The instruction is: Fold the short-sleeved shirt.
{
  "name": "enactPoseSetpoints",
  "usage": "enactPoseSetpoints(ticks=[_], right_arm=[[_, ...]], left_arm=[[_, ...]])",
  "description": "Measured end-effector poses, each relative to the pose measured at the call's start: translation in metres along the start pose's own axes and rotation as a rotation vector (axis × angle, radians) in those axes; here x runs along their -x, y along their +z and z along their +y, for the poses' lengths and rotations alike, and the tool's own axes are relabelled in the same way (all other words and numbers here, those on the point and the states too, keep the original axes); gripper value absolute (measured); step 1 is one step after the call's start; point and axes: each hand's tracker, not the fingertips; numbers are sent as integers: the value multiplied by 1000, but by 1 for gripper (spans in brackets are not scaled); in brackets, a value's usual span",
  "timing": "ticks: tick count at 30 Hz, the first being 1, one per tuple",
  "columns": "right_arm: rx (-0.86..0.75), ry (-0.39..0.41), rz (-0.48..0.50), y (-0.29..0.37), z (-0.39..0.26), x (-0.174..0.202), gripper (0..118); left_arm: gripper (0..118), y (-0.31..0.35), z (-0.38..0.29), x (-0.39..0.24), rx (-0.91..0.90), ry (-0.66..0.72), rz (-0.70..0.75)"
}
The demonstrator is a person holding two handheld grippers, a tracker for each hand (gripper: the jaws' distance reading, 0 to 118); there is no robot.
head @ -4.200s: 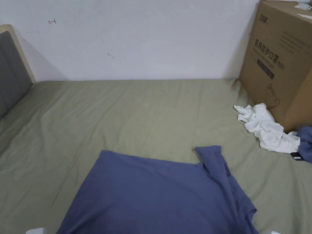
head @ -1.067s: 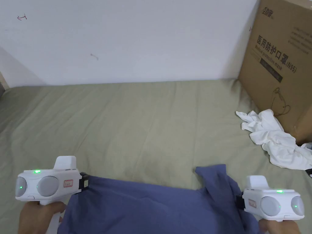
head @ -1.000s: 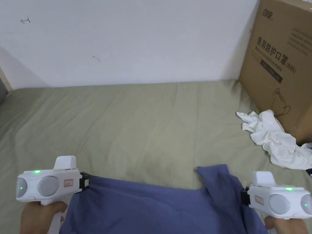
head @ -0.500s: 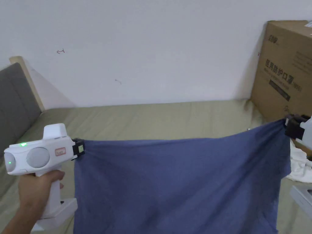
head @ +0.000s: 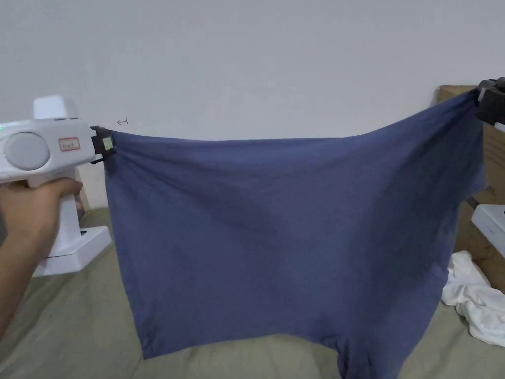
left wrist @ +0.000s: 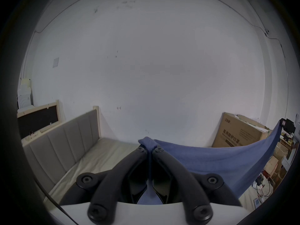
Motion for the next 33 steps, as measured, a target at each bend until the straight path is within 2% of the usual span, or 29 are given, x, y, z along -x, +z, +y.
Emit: enactPoseSetpoints(ticks=[5, 6, 9, 15, 18, 21, 27, 33], right_arm=[[-32, -15, 8, -26, 15, -13, 1], [-32, -16, 11, -23, 13, -6, 1], [-5, 17, 4, -34, -4, -7, 1], [87, 35, 0, -46, -76, -10, 1], [173, 20, -1, -51, -123, -17, 1], [262, 8, -13, -47, -172, -23, 1], [425, -22, 8, 8, -256, -25, 1], [560, -71, 25, 96, -318, -22, 1]], left_arm=[[2, -7, 17, 0, -34, -5, 8], [2, -10, 16, 1, -35, -3, 7], [2, -29, -1, 2, -19, -14, 10], [2, -74, -69, 5, 60, -32, 14], [2, -95, -118, 6, 133, -50, 24], [2, -102, -165, 10, 221, -13, 19], [2, -75, -256, 22, 360, 11, 6], [2, -16, -328, 44, 516, 37, 29]])
